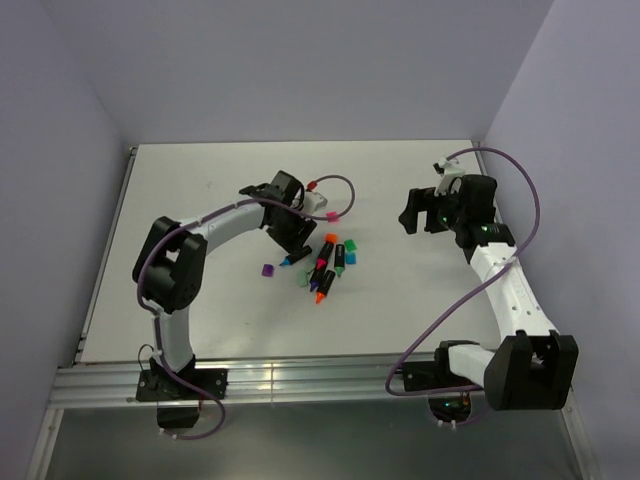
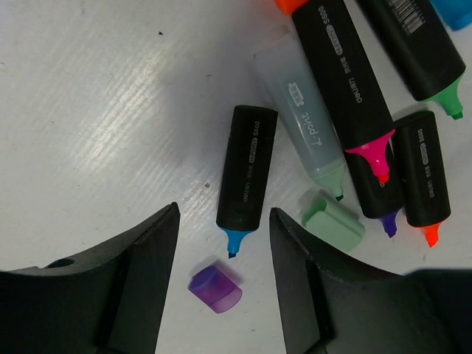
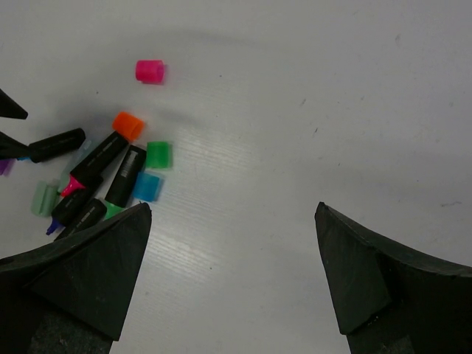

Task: Insert the pens into the pen caps
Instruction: Pick up the pen from the center of the board.

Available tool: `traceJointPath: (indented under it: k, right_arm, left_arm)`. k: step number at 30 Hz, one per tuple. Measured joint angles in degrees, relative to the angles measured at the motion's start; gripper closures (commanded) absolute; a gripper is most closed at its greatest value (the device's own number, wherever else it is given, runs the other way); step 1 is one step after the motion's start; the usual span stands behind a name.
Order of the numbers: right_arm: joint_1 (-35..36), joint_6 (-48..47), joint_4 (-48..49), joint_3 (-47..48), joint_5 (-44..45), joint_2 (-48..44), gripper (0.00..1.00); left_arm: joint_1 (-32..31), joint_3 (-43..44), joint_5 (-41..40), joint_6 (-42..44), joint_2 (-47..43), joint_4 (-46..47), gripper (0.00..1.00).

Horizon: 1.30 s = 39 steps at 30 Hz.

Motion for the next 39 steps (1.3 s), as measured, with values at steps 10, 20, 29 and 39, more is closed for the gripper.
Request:
traceJointPath:
  k: [10,20,29,39]
  right_arm:
    - [0.0,0.0,-0.2,0.0,0.0,0.2,0.0]
    - [0.0,0.0,-0.3,0.0,0.0,0.4,0.0]
    - [0.0,2.4,-0.5,1.7,-0.8,2.3,0.0]
    - [0.5,20.2,4.7,10.1,-12.0,10.2,0.01]
  left_arm:
    - [-0.5,-3.4,-0.7,-0.2,1.9,1.9,0.49]
    - [-1.9,-4.1,-4.2,-1.3,2.6,4.2,0.65]
    - [-2.0,-4.2,-4.3,-2.3,2.1,5.2,1.0]
    - [-0.3,-2.7,-1.0,-5.0,-14.1,9.2,1.0]
